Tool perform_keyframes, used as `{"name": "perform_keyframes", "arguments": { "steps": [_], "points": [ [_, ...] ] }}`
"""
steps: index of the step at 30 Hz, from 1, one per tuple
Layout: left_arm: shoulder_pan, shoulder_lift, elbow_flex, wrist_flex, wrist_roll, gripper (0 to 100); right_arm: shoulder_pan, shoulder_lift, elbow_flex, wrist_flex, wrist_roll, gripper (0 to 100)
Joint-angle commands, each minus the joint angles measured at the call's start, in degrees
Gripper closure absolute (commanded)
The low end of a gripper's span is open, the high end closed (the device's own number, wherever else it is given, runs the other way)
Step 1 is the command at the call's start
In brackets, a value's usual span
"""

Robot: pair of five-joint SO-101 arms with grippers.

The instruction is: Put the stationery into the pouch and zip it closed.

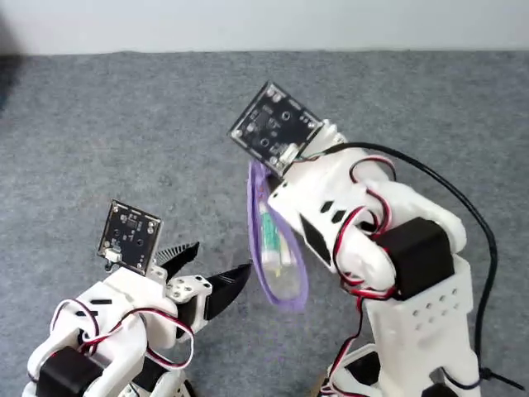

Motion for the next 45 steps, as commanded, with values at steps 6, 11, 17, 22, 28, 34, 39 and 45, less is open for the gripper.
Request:
{"name": "perform_keyframes", "arguments": {
  "steps": [6, 11, 17, 22, 28, 34, 39, 45],
  "points": [
    [2.37, -0.26, -2.59, -0.09, 2.2, 72, 0.04, -1.63, -2.9, -8.4, 8.7, 99.1],
    [8.35, 0.26, -2.15, -3.87, 9.32, 72, -3.91, -2.95, -2.81, -12.97, 16.44, 99.1],
    [9.93, 0.35, 2.68, -13.54, 13.98, 72, -7.25, -3.21, -2.55, -20.0, 24.26, 99.1],
    [9.85, 0.35, 6.2, -21.27, 18.11, 72, -9.89, -3.03, -2.55, -23.43, 31.3, 99.1],
    [1.67, 0.35, 12.53, -29.89, 21.27, 72, -10.77, -3.74, 2.11, -22.9, 37.71, 99.1],
    [-4.4, 0.35, 16.22, -32.09, 21.27, 72, -11.03, -8.75, 11.96, -22.9, 37.63, 99.1],
    [-4.57, 0.35, 19.38, -32.09, 21.89, 72, -11.03, -14.46, 22.07, -23.6, 37.54, 99.1],
    [-4.4, 0.35, 21.67, -31.38, 22.68, 72, -11.12, -21.49, 29.1, -26.33, 34.81, 99.1]
  ]
}}
